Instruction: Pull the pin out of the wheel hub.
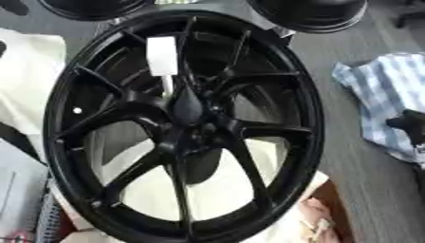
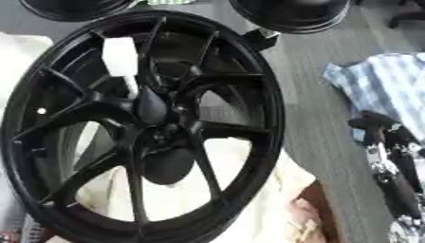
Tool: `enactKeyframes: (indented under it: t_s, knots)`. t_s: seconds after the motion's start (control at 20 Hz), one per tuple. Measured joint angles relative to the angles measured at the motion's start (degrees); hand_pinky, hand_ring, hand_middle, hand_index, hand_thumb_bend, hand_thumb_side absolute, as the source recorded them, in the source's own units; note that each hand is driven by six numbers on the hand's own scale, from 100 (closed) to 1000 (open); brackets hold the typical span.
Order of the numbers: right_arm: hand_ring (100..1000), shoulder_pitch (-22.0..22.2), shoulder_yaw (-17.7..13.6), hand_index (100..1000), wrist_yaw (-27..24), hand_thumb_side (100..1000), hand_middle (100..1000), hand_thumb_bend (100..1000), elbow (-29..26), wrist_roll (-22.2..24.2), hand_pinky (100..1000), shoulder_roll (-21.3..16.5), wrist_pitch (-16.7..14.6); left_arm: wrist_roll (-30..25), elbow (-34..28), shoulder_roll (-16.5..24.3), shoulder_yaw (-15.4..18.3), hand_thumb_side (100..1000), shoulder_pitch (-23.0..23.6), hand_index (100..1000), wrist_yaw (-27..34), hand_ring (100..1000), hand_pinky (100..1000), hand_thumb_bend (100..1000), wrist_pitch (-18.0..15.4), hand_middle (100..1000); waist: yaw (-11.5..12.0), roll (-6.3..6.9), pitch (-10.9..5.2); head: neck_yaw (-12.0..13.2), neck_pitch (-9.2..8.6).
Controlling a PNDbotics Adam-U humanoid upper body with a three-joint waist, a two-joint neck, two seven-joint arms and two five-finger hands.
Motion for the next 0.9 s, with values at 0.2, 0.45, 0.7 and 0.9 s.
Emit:
enactKeyframes:
  t_s: [0.2,0.45,0.7,0.9]
  knots:
    - [784,0.2,0.1,795,0.4,567,668,100,0.0,0.0,1000,0.0,0.2,-9.7,0.0,0.0,-1.7,513,-3.3,814,0.2,768,796,100,-0.3,719,-0.1,0.40,0.00,0.7,0.04]
    - [785,0.4,0.3,795,0.7,569,668,100,0.0,0.2,1000,-0.1,0.4,-16.1,0.0,-0.9,-5.0,549,-9.0,811,0.3,765,790,100,0.4,715,-0.3,0.67,-0.09,1.8,0.38]
    - [785,0.5,0.4,795,0.8,576,668,100,0.0,0.3,1000,-0.1,0.7,-15.7,0.0,-4.3,-8.8,561,-15.9,818,-0.3,769,788,100,5.9,722,-0.5,0.81,-0.34,2.2,0.54]
    - [784,0.5,0.5,796,1.0,582,667,100,0.0,0.4,1000,-0.1,1.1,-13.1,0.0,-6.9,-12.3,610,-19.3,844,-0.8,779,797,100,13.0,731,-0.7,1.06,-0.34,2.5,0.55]
